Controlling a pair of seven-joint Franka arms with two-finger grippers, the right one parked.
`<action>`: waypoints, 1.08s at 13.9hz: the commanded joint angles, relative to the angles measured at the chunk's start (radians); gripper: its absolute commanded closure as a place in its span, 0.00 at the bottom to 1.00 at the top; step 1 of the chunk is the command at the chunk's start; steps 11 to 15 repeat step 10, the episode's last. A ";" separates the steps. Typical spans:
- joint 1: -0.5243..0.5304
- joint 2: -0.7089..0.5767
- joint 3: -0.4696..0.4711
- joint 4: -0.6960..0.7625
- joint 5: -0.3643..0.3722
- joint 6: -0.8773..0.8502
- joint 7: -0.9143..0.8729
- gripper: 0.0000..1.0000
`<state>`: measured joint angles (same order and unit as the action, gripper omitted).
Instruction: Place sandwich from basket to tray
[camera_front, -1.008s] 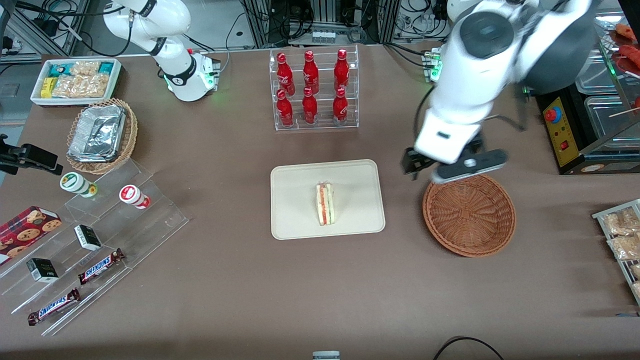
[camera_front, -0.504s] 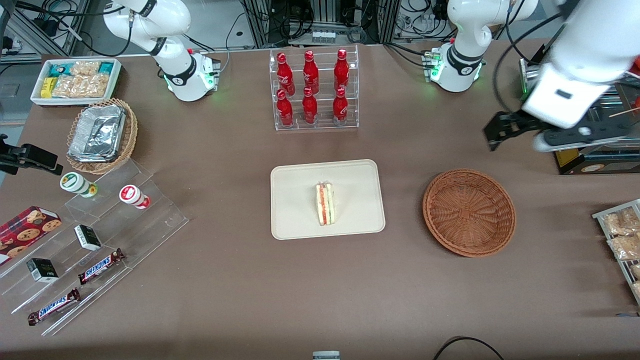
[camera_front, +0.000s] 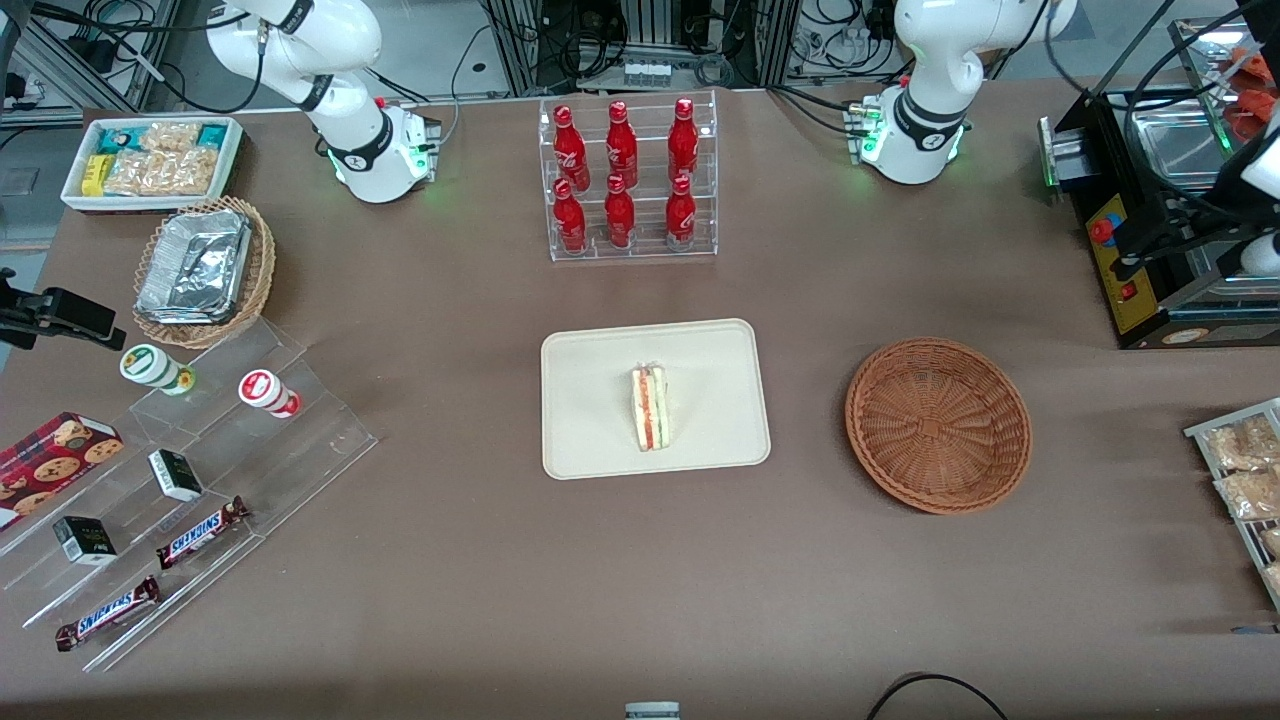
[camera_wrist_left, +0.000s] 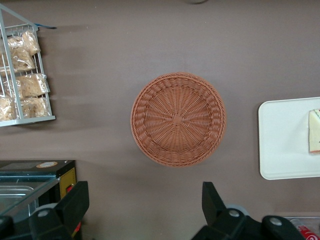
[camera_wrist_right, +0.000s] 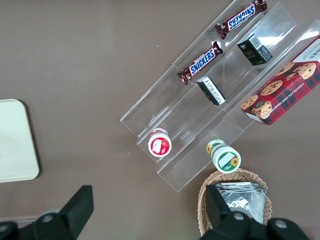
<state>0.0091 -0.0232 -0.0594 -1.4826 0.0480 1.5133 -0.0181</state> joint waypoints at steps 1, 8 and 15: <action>-0.020 0.002 0.003 0.004 0.000 0.001 0.012 0.00; -0.005 0.014 0.004 0.007 -0.011 0.021 0.012 0.00; -0.005 0.014 0.004 0.007 -0.011 0.016 0.012 0.00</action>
